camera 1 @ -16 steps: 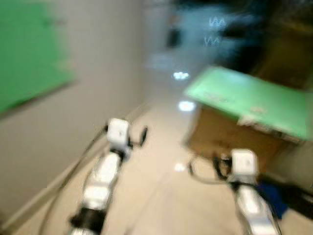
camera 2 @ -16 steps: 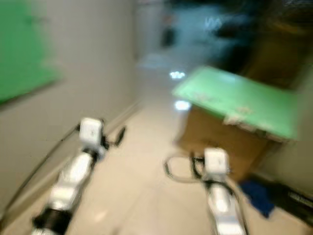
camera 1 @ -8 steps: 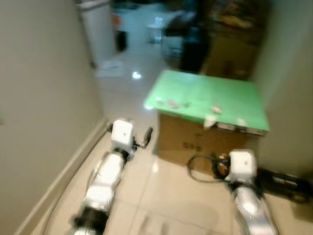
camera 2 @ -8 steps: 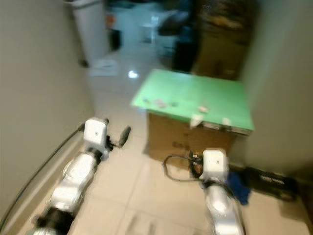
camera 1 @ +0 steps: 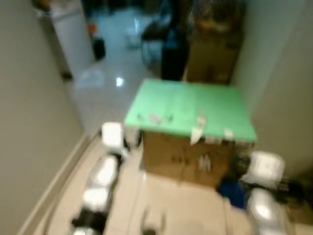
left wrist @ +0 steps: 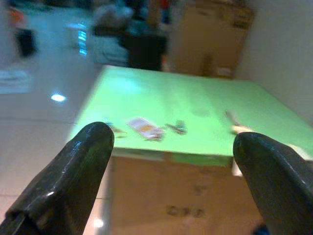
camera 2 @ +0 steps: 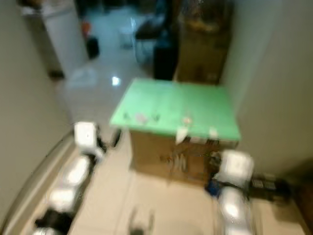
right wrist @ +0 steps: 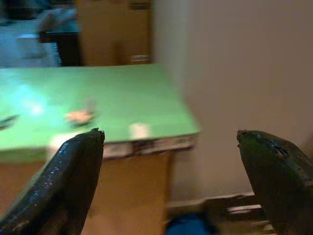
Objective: Hang keys on a hook
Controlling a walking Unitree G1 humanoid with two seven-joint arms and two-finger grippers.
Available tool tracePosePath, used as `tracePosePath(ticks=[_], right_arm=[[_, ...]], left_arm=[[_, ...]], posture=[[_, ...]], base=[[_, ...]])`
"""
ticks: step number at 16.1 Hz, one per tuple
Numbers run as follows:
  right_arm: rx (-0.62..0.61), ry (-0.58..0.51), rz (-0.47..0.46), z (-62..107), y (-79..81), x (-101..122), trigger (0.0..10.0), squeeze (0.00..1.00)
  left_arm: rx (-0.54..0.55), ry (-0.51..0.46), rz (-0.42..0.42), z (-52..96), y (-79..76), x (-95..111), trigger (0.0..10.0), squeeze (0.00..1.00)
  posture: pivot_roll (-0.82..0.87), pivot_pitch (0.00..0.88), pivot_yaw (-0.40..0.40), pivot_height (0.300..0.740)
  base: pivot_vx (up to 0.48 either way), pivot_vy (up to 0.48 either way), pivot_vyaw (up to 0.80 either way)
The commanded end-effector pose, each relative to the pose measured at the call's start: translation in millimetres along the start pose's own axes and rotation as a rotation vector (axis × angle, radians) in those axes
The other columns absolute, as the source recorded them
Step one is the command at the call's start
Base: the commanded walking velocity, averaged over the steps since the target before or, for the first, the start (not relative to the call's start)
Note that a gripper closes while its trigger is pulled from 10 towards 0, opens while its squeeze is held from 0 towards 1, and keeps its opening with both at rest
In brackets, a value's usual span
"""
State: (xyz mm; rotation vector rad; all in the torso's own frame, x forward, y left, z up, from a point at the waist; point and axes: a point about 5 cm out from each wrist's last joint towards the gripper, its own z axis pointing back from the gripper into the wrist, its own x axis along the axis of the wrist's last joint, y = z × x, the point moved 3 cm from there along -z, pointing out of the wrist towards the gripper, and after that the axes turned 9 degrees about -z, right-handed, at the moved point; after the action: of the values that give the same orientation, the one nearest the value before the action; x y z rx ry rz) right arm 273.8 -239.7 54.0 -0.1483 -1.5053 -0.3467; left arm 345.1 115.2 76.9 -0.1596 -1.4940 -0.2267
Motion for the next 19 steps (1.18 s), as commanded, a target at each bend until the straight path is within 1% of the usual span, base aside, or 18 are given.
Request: tracePosePath(ticks=[1, 2, 3, 5, 10, 12, 13, 15, 19], right_arm=[[0.042, -0.036, -0.014, 0.1, 15.0, 7.7, 10.0, 0.0], [0.047, -0.022, -0.005, 1.6, 14.6, 4.1, 10.0, 0.0], [0.047, -0.013, 0.002, 2.1, 14.4, 1.9, 10.0, 0.0], [0.051, 0.027, 0.063, 1.6, 16.2, -4.7, 10.0, 0.0], [0.076, 0.051, 0.061, 4.2, 19.0, -9.6, 10.0, 0.0], [0.096, 0.037, 0.047, 4.3, 22.6, -7.4, 10.0, 0.0], [0.132, 0.041, 0.096, 4.0, 27.2, -7.7, 10.0, 0.0], [0.141, 0.037, 0.09, 3.7, 28.9, -6.8, 10.0, 0.0], [0.153, 0.048, 0.095, 0.5, 30.7, -7.5, 10.0, 0.07]], left_arm=[[0.0, -0.011, -0.035, 0.8, 6.7, 3.6, 10.0, 0.0], [-0.025, -0.031, -0.066, -0.2, 1.1, 7.8, 10.0, 0.0], [-0.034, -0.038, -0.067, -1.6, -2.2, 10.1, 10.0, 0.0], [-0.052, -0.05, -0.085, -2.7, -6.3, 12.7, 10.0, 0.0], [-0.04, -0.054, -0.087, -3.6, -3.9, 14.5, 10.0, 0.0], [-0.03, -0.054, -0.077, -3.7, -2.3, 15.0, 10.0, 0.0], [-0.027, -0.055, -0.076, -3.5, -1.9, 15.1, 10.0, 0.0], [-0.026, -0.06, -0.087, -3.4, -1.9, 16.0, 10.0, 0.0], [-0.027, -0.068, -0.091, -4.2, -2.9, 18.3, 10.0, 0.0]], posture=[[-0.14, 0.0, 0.024, 0.736], [-0.14, 0.0, 0.027, 0.736], [-0.15, 0.0, 0.029, 0.736], [-0.15, 0.0, 0.035, 0.736], [-0.16, 0.0, 0.04, 0.736], [-0.15, 0.0, 0.04, 0.736], [-0.15, 0.0, 0.04, 0.736], [-0.15, 0.0, 0.037, 0.736], [-0.15, 0.0, 0.034, 0.736]], base=[[0.461, 0.0, -0.55], [0.465, 0.0, -0.54], [0.461, 0.0, -0.56], [0.463, 0.0, -0.56], [0.464, 0.0, -0.56], [0.48, 0.0, 0.0], [0.48, 0.0, 0.0], [0.48, 0.0, 0.7], [0.48, 0.0, 0.6]])
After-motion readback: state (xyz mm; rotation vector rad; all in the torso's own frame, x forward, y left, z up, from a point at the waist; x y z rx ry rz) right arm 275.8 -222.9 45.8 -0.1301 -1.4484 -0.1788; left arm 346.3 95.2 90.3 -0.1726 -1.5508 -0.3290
